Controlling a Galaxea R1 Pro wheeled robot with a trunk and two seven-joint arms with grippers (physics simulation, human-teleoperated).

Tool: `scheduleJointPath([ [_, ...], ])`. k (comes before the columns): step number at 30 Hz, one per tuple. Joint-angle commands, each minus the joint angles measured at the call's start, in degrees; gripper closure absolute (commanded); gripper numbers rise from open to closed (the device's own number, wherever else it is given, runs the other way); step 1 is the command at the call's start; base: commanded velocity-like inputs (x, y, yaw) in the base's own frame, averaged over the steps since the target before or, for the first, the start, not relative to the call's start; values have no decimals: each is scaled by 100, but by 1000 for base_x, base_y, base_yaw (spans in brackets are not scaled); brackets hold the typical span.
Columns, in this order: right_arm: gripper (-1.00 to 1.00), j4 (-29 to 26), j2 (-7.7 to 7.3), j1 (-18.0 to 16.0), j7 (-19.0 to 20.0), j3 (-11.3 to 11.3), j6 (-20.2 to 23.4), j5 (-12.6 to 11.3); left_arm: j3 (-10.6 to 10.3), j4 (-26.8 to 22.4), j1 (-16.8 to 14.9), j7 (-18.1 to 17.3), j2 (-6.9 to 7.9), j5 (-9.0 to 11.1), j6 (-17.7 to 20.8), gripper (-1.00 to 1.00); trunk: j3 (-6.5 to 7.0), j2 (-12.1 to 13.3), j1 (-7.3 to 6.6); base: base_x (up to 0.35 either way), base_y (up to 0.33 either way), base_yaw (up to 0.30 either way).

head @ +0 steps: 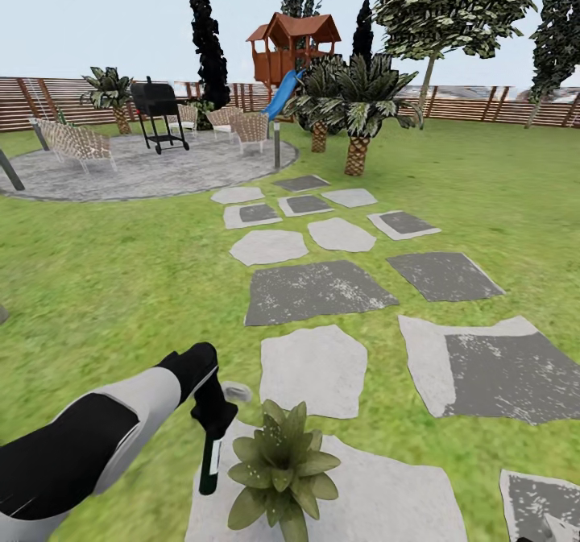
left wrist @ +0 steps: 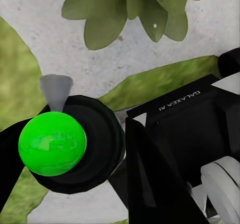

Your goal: Pick up the pesticide atomizer in the garden and spray insectifuge to fully cover both potted plants in the garden.

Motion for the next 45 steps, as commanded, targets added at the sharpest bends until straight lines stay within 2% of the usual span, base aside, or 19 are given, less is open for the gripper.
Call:
scheduleJointPath([
  [1, -100, -5, -1, -6, 59, -5, 14, 54, -2, -12, 4, -58, -1, -61, 9, 100, -5, -3, 0, 0, 0, 0],
  [5, -100, -5, 0, -8, 59, -3, 14, 54, 3, -30, 95, -49, 8, -58, -4, 100, -5, -3, 0, 0, 0, 0],
  [12, -100, -5, 0, -5, 59, 5, 14, 54, 3, -32, 736, -42, 32, -68, -11, 100, -5, -3, 0, 0, 0, 0],
  [18, -100, -5, 0, -8, 59, -2, 14, 54, 2, -33, 1066, -42, 38, -48, -11, 100, -5, -3, 0, 0, 0, 0],
  [39, -100, 4, 1, -6, 59, -2, 14, 53, 2, -25, 1724, -45, 59, -63, -13, 100, -5, -3, 0, 0, 0, 0],
  [45, -100, 4, 2, -6, 59, -4, 14, 49, 9, -27, 1898, -53, 119, -61, -19, 100, -5, -3, 0, 0, 0, 0],
])
